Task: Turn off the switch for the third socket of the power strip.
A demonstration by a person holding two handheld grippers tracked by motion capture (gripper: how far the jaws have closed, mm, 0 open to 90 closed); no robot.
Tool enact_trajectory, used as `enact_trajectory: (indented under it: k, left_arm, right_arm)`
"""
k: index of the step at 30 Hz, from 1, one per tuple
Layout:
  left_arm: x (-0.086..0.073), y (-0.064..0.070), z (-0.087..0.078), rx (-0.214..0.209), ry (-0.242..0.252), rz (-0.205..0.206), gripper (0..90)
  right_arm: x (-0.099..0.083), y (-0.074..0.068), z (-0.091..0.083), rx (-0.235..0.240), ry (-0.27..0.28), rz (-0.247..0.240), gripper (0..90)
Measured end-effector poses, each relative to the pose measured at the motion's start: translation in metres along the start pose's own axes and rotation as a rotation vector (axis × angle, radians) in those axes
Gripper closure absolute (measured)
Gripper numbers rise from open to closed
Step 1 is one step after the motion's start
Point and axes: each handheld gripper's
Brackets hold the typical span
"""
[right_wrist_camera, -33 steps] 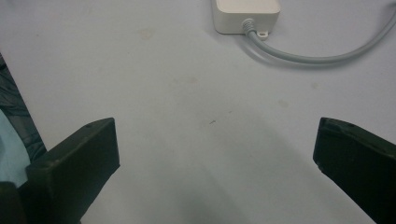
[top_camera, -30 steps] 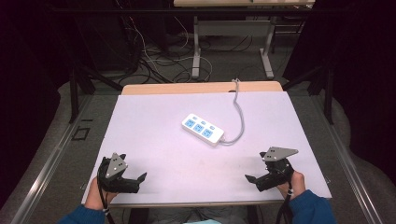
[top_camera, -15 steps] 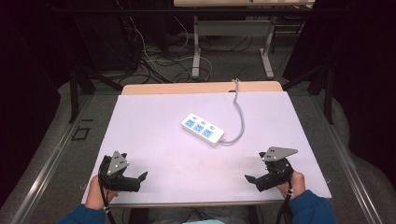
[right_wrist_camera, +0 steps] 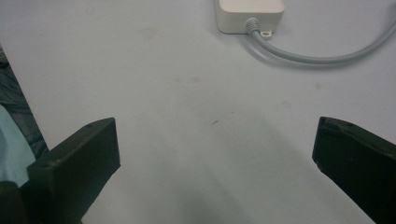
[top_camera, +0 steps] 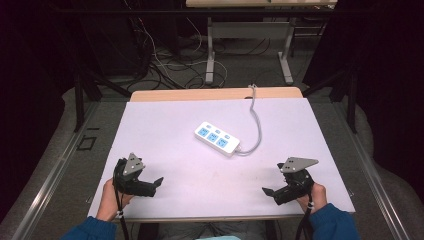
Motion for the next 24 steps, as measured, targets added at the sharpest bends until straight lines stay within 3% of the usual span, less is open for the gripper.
enact_trajectory:
  k: [23, 24]
  left_arm:
    - [0.034, -0.006, 0.041, -0.006, -0.064, 0.018, 0.1]
    - [0.035, -0.006, 0.043, -0.005, -0.061, 0.025, 0.1]
  right_arm:
    - [0.000, 0.001, 0.001, -0.007, -0.001, -0.004, 1.2]
    - [0.000, 0.000, 0.000, 0.000, -0.020, -0.004, 1.3]
Point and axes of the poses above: each handheld gripper's, and its own axes: z roughly forward along the jaws, x roughly out of its top, y roughly to its right, and after that the axes turned 2 degrees about x, right-handed
